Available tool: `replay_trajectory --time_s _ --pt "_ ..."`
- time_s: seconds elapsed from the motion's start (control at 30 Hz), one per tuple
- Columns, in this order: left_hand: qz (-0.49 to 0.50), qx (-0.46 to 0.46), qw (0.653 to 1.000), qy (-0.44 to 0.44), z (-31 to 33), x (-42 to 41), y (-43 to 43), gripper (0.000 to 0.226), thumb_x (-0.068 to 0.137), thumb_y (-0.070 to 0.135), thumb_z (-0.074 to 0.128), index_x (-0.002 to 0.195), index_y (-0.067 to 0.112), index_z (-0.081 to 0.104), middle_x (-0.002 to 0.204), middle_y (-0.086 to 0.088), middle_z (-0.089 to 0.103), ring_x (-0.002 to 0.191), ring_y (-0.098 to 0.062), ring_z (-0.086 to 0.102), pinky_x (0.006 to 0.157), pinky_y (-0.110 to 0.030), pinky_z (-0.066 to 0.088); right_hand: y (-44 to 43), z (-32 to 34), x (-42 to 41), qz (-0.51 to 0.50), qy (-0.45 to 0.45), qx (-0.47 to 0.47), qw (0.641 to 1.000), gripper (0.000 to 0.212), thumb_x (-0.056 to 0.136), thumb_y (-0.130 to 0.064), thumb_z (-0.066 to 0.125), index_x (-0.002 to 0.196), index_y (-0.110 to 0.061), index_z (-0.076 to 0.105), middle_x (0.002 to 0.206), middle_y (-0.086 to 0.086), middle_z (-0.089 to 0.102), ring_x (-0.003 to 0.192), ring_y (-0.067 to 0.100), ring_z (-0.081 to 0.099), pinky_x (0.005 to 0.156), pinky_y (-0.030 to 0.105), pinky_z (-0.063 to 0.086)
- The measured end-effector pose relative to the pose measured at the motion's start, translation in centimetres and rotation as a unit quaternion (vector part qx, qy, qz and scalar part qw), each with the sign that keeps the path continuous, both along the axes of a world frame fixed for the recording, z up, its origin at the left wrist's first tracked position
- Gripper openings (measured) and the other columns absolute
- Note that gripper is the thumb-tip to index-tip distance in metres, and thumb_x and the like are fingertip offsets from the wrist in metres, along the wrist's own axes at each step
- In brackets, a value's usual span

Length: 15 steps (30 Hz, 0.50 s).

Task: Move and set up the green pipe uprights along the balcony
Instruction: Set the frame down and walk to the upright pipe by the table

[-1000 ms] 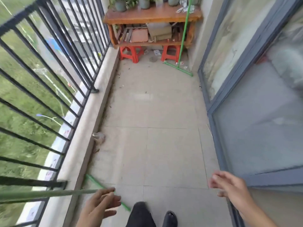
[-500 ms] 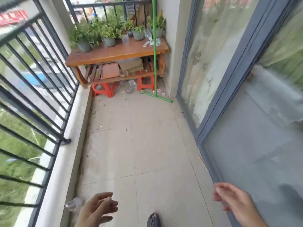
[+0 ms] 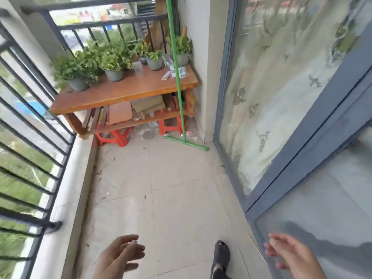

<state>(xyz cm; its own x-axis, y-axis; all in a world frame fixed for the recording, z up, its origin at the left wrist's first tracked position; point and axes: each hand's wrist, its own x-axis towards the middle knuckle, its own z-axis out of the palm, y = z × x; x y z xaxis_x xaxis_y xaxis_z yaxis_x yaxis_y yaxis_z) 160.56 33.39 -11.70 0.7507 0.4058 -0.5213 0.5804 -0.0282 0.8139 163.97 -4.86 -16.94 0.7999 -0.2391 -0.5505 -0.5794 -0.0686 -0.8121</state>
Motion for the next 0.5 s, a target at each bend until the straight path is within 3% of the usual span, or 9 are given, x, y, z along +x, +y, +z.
replay_trajectory --time_s 0.2,0.4,0.5 --pt "0.051 0.004 0.998 -0.030 2.6 12.3 -0.3 0.014 0.091 0.004 0.057 0.096 0.000 0.070 0.081 -0.018 0.078 0.085 -0.037 0.073 0.074 -0.048 0.055 1.7 4.0 19.0 0.121 -0.057 0.000 0.991 0.007 0.090 -0.010 0.064 0.095 -0.009 0.069 0.082 0.010 0.078 0.068 0.016 0.073 0.062 0.036 0.045" --pt "0.084 0.012 0.996 -0.039 2.4 20.7 0.4 0.015 0.088 0.010 0.063 0.093 -0.002 0.071 0.077 -0.018 0.077 0.079 -0.037 0.075 0.077 -0.050 0.055 4.8 5.4 32.5 0.159 -0.095 0.005 0.983 0.008 0.090 -0.006 0.062 0.094 -0.009 0.069 0.083 0.013 0.078 0.071 0.017 0.074 0.061 0.036 0.045" --pt "0.087 -0.006 0.996 -0.031 1.2 26.1 2.1 0.059 0.054 0.039 0.081 0.092 -0.005 0.069 0.078 -0.024 0.076 0.075 -0.040 0.075 0.083 -0.055 0.053 6.8 4.0 37.9 0.153 -0.087 0.004 0.984 0.008 0.088 -0.003 0.064 0.093 -0.006 0.069 0.083 0.017 0.077 0.072 0.024 0.072 0.058 0.035 0.043"
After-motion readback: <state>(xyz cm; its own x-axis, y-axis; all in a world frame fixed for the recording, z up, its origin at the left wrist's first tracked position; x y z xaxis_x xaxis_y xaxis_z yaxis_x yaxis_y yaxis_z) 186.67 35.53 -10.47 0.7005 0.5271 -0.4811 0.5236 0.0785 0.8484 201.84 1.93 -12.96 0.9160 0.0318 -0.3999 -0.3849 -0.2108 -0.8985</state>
